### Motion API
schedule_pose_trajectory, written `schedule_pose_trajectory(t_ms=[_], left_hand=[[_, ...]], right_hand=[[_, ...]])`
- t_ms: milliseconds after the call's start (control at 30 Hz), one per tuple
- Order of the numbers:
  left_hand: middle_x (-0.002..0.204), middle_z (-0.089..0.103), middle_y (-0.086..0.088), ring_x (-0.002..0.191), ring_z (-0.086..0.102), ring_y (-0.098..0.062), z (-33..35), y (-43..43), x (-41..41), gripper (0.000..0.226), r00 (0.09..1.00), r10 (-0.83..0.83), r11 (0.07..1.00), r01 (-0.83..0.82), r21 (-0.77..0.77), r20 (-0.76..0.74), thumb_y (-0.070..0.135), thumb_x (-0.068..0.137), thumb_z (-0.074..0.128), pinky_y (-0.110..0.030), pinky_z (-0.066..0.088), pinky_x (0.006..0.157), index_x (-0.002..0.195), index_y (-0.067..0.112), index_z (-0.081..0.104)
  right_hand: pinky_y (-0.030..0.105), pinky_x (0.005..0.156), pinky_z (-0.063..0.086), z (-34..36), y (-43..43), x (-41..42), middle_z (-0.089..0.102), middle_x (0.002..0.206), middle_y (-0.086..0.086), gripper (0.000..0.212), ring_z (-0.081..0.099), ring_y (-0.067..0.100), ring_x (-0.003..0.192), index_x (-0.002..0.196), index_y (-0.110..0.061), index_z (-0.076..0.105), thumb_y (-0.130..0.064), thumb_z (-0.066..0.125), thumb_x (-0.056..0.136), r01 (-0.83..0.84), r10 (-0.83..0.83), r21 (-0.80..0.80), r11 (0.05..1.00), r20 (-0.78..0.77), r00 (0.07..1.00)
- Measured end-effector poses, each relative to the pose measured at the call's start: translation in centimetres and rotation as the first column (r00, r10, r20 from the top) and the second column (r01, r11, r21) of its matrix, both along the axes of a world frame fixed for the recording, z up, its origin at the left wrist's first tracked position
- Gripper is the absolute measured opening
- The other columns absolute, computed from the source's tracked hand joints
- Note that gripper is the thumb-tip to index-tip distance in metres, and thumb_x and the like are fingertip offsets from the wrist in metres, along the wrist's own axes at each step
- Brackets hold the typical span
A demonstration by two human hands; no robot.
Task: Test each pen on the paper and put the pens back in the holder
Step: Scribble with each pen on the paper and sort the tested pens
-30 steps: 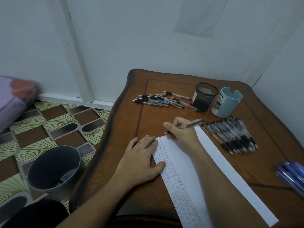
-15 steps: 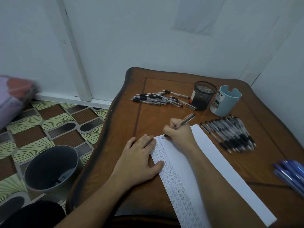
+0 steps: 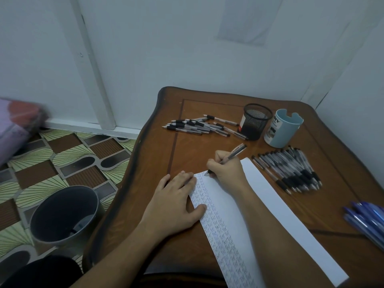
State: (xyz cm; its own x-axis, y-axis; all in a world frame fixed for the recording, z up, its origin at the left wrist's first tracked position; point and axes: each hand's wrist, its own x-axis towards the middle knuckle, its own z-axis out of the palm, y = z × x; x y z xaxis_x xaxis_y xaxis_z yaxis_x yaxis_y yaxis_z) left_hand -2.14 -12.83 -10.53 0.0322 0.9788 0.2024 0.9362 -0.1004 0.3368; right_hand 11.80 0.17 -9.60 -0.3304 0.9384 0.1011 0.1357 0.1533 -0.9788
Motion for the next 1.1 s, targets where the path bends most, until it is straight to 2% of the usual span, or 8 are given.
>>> schedule_pose_trajectory(t_ms=[200,300,400,733,833,967,1100], left_hand=[[0.153,0.032,0.011,0.143,0.019,-0.005,-0.09,0.02,-0.06,0.082,1.000,-0.002,1.000,0.002,0.003,-0.011,0.071,0.079,0.027,-0.035,0.007,0.117,0.146,0.024,0.038],[0.151,0.035,0.011,0.143,0.022,-0.005,-0.20,0.00,-0.02,0.080,1.000,-0.001,1.000,0.001,0.024,-0.003,0.070,0.080,0.032,-0.035,0.008,0.117,0.144,0.023,0.041],[0.151,0.036,0.010,0.143,0.023,-0.006,-0.19,0.01,-0.01,0.079,1.000,-0.003,1.000,0.003,0.028,-0.004,0.069,0.080,0.033,-0.035,0.008,0.116,0.144,0.022,0.042],[0.153,0.030,0.012,0.144,0.017,-0.004,-0.17,-0.01,-0.08,0.081,1.000,-0.003,1.000,0.003,0.001,-0.018,0.071,0.081,0.028,-0.035,0.006,0.118,0.147,0.025,0.036],[0.153,0.032,0.011,0.143,0.019,-0.005,-0.16,0.00,-0.08,0.081,1.000,-0.001,1.000,0.001,0.002,-0.009,0.071,0.080,0.029,-0.036,0.008,0.118,0.146,0.024,0.038],[0.153,0.031,0.012,0.143,0.018,-0.004,-0.13,-0.03,-0.04,0.080,1.000,-0.004,1.000,0.004,0.002,-0.014,0.071,0.081,0.029,-0.035,0.006,0.118,0.146,0.025,0.037],[0.152,0.033,0.011,0.143,0.019,-0.005,-0.26,0.04,-0.13,0.080,1.000,0.001,1.000,-0.001,0.006,-0.017,0.070,0.080,0.030,-0.035,0.008,0.118,0.145,0.024,0.039]], right_hand=[[0.031,0.054,0.044,0.04,-0.12,-0.01,0.030,0.056,0.006,0.041,0.039,0.013,0.052,0.056,-0.013,0.035,0.004,0.062,0.083,-0.017,0.017,-0.005,1.000,0.024,1.000],[0.027,0.051,0.043,0.06,-0.03,0.05,0.030,0.052,-0.002,0.047,0.037,0.010,0.049,0.053,-0.018,0.033,0.005,0.061,0.082,-0.012,0.012,-0.010,1.000,0.006,1.000],[0.024,0.049,0.043,0.13,-0.13,0.05,0.031,0.052,-0.002,0.044,0.038,0.010,0.049,0.055,-0.015,0.033,0.005,0.061,0.083,-0.011,0.011,0.015,1.000,0.007,1.000],[0.032,0.054,0.043,0.09,-0.06,0.12,0.031,0.050,-0.008,0.054,0.037,0.011,0.049,0.047,-0.026,0.035,0.003,0.061,0.084,-0.021,0.021,0.005,1.000,0.012,1.000],[0.034,0.056,0.044,0.13,-0.06,0.09,0.032,0.051,-0.004,0.052,0.038,0.013,0.051,0.049,-0.025,0.035,0.003,0.061,0.084,0.005,-0.005,0.018,1.000,0.018,1.000],[0.027,0.049,0.042,0.02,0.09,0.24,0.031,0.051,-0.005,0.053,0.036,0.012,0.050,0.048,-0.025,0.033,0.004,0.060,0.084,0.004,-0.004,0.016,1.000,0.028,1.000],[0.032,0.055,0.042,-0.11,0.15,0.02,0.037,0.051,-0.005,0.049,0.041,0.011,0.051,0.050,-0.025,0.038,-0.001,0.060,0.087,0.045,-0.050,0.061,0.997,0.082,0.995]])
